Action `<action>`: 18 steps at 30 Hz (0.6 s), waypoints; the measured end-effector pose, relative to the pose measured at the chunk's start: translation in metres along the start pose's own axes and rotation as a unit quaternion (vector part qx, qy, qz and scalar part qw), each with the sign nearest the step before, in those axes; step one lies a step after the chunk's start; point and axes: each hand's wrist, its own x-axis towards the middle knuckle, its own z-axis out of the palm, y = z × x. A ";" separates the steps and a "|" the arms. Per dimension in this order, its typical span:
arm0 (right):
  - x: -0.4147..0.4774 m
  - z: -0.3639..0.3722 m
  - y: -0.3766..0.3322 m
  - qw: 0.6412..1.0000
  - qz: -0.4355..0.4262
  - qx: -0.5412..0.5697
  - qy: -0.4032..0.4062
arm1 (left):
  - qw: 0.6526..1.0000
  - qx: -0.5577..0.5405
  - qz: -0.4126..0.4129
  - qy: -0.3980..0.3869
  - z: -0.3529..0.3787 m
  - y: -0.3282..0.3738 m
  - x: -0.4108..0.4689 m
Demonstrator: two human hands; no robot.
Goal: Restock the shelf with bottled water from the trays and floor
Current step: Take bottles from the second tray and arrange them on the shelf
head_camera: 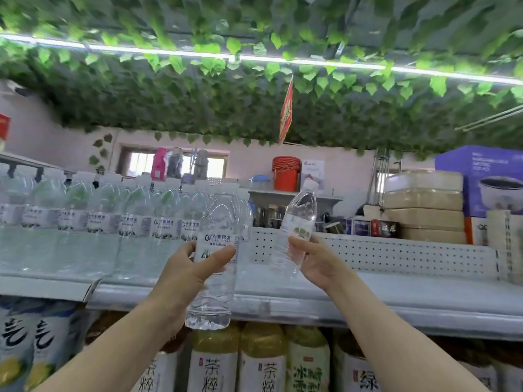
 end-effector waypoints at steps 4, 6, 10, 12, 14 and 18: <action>0.008 -0.003 0.013 0.999 0.028 -0.043 -0.016 | 1.000 0.006 0.001 -0.009 -0.002 -0.001 0.007; 0.012 -0.005 0.016 0.997 0.043 -0.059 -0.028 | 1.000 0.003 0.004 -0.001 -0.002 -0.002 0.010; 0.012 -0.008 0.016 0.993 0.058 -0.065 -0.080 | 1.000 -0.006 0.005 -0.002 -0.002 -0.003 0.014; 0.013 -0.008 0.014 0.990 0.067 -0.073 -0.104 | 1.000 -0.004 0.004 -0.007 -0.003 -0.004 0.015; 0.015 -0.008 0.012 0.987 0.067 -0.090 -0.118 | 1.000 -0.005 0.002 -0.014 -0.003 -0.004 0.015; 0.011 -0.005 0.014 0.988 0.062 -0.120 -0.078 | 1.000 -0.006 0.003 -0.020 -0.006 -0.007 0.014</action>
